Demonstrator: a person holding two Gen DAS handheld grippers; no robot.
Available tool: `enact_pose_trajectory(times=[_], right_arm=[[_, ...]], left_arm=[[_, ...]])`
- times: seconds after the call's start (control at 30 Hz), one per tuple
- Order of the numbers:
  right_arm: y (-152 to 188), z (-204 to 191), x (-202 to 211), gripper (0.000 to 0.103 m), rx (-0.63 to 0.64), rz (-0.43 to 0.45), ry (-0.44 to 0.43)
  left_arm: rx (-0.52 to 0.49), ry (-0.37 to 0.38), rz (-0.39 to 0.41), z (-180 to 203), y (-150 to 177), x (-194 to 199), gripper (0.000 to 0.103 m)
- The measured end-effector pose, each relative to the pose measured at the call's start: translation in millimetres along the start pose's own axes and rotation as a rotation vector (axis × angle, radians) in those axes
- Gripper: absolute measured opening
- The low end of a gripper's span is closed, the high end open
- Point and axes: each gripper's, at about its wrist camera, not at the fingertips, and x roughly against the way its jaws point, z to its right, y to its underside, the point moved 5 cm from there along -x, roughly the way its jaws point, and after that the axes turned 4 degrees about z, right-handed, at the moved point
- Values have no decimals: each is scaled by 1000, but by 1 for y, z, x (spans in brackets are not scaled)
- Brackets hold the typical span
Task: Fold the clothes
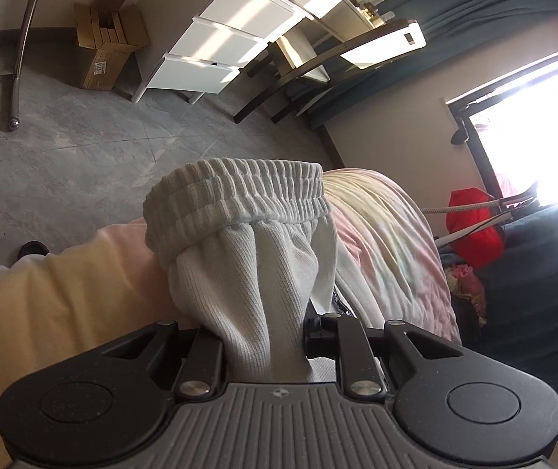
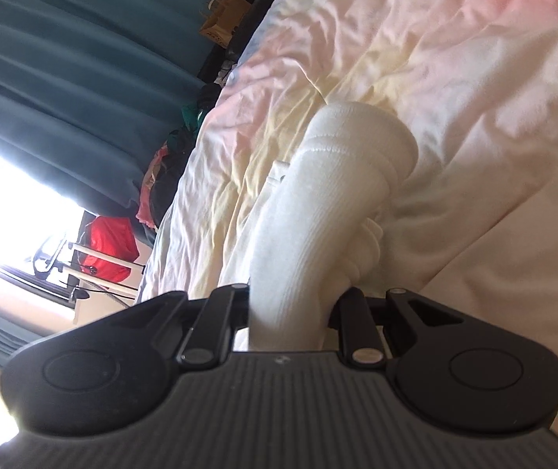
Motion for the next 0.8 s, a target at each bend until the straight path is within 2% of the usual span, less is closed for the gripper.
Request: enact_pose_trajectory(times=[0.13,0.2,0.3,0.43,0.53,0.6,0.7,0.8], right_arm=[[-1,19,-3,19,-92,-33,6],[-1,24,-3,19,-105,-39,2],[-2,25,-4,19,-107,-36,-6],[-3,22,-5,19,-105,-24,-22],[-4,18,-4,19,-96,-17,-32],[-5,18,-4,19,-92,-18,-32],[-5,19,-4,19,-98,-23,-30],[-6,19,-4,19,-95,-22,-29]], left_arm=[[-70,-66,-45,5,1,17,30],[-125,-107,-63,6,3,30,47],[-207,-143,-9,9,1,62,64],[-335,-126,123,31,-4,101,74],[-421,-93,188,62,4,109,79],[-473,-42,196,91,20,102,80],[-567,31,179,135,60,79,80],[-679,99,133,177,121,46,80]])
